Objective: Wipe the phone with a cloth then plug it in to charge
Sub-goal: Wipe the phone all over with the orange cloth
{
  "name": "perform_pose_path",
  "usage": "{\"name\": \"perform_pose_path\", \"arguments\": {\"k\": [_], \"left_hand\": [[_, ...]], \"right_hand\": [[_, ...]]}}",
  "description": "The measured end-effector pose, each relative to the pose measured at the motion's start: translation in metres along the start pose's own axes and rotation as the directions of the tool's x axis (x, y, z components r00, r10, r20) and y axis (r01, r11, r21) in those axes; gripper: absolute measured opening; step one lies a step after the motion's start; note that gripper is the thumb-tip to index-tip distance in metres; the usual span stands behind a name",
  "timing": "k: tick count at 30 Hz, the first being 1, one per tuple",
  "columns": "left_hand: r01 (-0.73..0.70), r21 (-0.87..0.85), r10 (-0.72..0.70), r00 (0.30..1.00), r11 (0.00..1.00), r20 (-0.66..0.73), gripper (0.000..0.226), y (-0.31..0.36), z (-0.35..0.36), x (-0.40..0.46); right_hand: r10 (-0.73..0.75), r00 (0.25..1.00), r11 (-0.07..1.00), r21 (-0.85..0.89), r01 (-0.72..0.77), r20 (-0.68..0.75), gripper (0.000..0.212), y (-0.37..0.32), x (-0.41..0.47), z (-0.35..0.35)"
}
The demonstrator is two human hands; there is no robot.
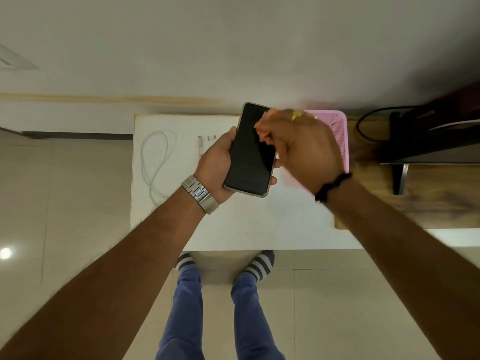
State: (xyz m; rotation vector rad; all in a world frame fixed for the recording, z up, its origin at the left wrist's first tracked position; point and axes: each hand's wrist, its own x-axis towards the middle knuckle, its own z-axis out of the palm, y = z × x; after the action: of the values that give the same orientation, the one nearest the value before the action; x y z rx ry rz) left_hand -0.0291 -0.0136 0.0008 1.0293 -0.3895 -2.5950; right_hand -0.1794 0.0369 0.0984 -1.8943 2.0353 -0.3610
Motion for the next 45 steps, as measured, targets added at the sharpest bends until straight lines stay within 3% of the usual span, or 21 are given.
{"name": "perform_pose_path", "arguments": {"k": [3, 5, 8, 10, 14, 17, 19, 24, 29, 34, 39, 45], "left_hand": [[-0.014, -0.041, 0.015, 0.999, 0.999, 0.03, 0.059, 0.003, 0.001, 0.001], [-0.042, -0.064, 0.04, 0.999, 0.997, -0.022, 0.051, 0.009, -0.002, 0.002], [-0.018, -0.054, 0.018, 1.0, 0.998, 0.009, 0.051, 0.008, -0.006, 0.0], [0.011, -0.032, -0.01, 1.0, 0.999, 0.029, 0.056, 0.003, -0.001, 0.0], [-0.006, -0.018, 0.006, 1.0, 1.0, 0.021, 0.056, 0.007, 0.007, 0.003], [-0.046, -0.028, 0.045, 0.998, 0.999, -0.045, 0.046, 0.012, 0.005, 0.001], [-0.028, -0.006, 0.028, 0.999, 1.0, -0.026, 0.047, 0.007, 0.006, -0.001], [0.053, 0.03, -0.056, 0.993, 0.998, 0.104, 0.064, -0.001, 0.012, -0.001], [0.084, 0.088, -0.093, 0.991, 0.993, 0.098, 0.063, 0.0, 0.013, 0.0], [0.044, 0.078, -0.048, 0.997, 0.996, 0.052, 0.054, -0.005, 0.013, -0.001], [0.083, 0.11, -0.093, 0.992, 0.99, 0.089, 0.064, 0.005, 0.0, -0.005], [0.063, 0.069, -0.066, 0.997, 0.996, 0.04, 0.056, -0.004, 0.007, -0.006]], "right_hand": [[0.022, 0.997, 1.0, -0.017, -0.024, -0.072, 0.028, 0.009, 0.01, 0.001], [-0.044, 0.999, 0.998, -0.041, 0.043, -0.028, 0.022, -0.005, -0.014, 0.01], [-0.14, 0.988, 0.99, -0.019, 0.142, 0.069, 0.021, -0.012, -0.04, 0.014], [-0.074, 0.997, 0.997, -0.018, 0.074, 0.029, 0.033, -0.001, -0.02, 0.006], [0.011, 0.995, 1.0, -0.014, -0.012, -0.103, 0.032, 0.014, 0.007, 0.002], [-0.069, 0.998, 0.997, -0.038, 0.069, 0.0, 0.017, -0.006, -0.028, 0.014], [-0.111, 0.993, 0.993, -0.037, 0.113, 0.046, 0.021, -0.004, -0.034, 0.013], [0.038, 0.994, 0.999, -0.012, -0.039, -0.098, 0.025, 0.027, 0.013, -0.003], [0.072, 0.988, 0.995, 0.075, -0.062, -0.135, 0.024, 0.025, 0.008, -0.005], [-0.009, 0.995, 0.997, 0.075, 0.017, -0.101, 0.021, 0.005, 0.024, 0.004], [0.094, 0.987, 0.992, 0.1, -0.081, -0.129, 0.023, 0.022, 0.005, -0.002], [0.014, 0.992, 0.996, 0.091, -0.003, -0.121, 0.021, 0.004, 0.028, 0.005]]}}
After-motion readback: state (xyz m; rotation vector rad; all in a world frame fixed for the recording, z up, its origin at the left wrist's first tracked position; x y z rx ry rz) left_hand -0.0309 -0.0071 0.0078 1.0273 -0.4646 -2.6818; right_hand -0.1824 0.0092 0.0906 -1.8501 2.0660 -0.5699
